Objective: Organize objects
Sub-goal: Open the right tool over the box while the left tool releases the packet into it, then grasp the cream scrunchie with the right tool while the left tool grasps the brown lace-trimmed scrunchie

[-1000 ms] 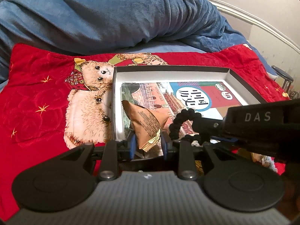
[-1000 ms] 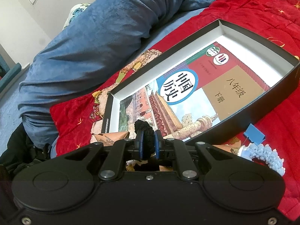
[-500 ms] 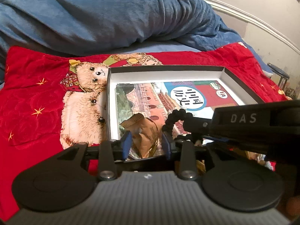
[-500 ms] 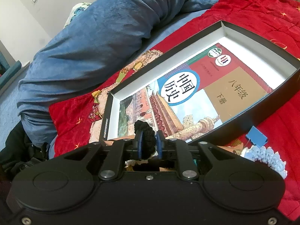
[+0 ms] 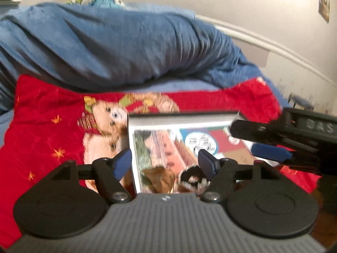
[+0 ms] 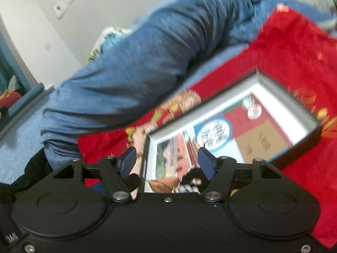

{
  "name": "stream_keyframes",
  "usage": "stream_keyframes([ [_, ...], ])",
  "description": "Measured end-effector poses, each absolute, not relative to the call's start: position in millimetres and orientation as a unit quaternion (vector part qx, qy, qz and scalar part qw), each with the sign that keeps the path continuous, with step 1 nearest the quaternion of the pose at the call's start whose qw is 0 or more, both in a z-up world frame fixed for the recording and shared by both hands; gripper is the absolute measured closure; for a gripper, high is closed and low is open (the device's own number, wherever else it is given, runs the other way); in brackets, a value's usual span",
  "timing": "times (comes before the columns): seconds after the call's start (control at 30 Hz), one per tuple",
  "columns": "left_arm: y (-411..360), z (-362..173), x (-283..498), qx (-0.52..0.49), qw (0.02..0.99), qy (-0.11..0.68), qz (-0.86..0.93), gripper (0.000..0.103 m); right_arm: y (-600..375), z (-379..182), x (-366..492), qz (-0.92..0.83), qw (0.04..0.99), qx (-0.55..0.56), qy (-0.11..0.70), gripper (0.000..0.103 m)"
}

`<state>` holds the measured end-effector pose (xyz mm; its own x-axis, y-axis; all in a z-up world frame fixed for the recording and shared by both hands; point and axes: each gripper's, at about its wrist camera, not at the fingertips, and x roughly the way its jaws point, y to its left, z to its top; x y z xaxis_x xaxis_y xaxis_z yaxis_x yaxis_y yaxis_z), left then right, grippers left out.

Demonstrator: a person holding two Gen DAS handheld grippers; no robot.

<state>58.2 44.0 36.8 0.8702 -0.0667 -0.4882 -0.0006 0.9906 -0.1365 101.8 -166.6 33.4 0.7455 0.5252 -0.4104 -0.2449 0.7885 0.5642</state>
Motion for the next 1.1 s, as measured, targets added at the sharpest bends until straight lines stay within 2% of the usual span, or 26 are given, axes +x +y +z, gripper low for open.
stream_keyframes([
  [0.2, 47, 88, 37, -0.057, 0.974, 0.216, -0.028, 0.016, -187, 81, 63, 0.191, 0.935, 0.192, 0.227, 0.022],
  [0.43, 42, 114, 5, -0.013, 0.977, 0.206, -0.044, 0.013, -214, 97, 17, 0.166, 0.943, 0.184, 0.220, 0.016],
  [0.57, 42, 99, -17, 0.002, 0.976, 0.215, -0.042, 0.008, -224, 77, -12, 0.134, 0.942, 0.199, 0.236, 0.015],
  [0.7, 43, 70, -26, 0.010, 0.972, 0.232, -0.036, 0.008, -225, 46, -35, 0.105, 0.940, 0.188, 0.266, 0.015],
  [1.1, 37, -13, -12, 0.077, 0.946, 0.313, -0.017, 0.009, -199, -15, 5, 0.087, 0.914, 0.197, 0.345, 0.023],
])
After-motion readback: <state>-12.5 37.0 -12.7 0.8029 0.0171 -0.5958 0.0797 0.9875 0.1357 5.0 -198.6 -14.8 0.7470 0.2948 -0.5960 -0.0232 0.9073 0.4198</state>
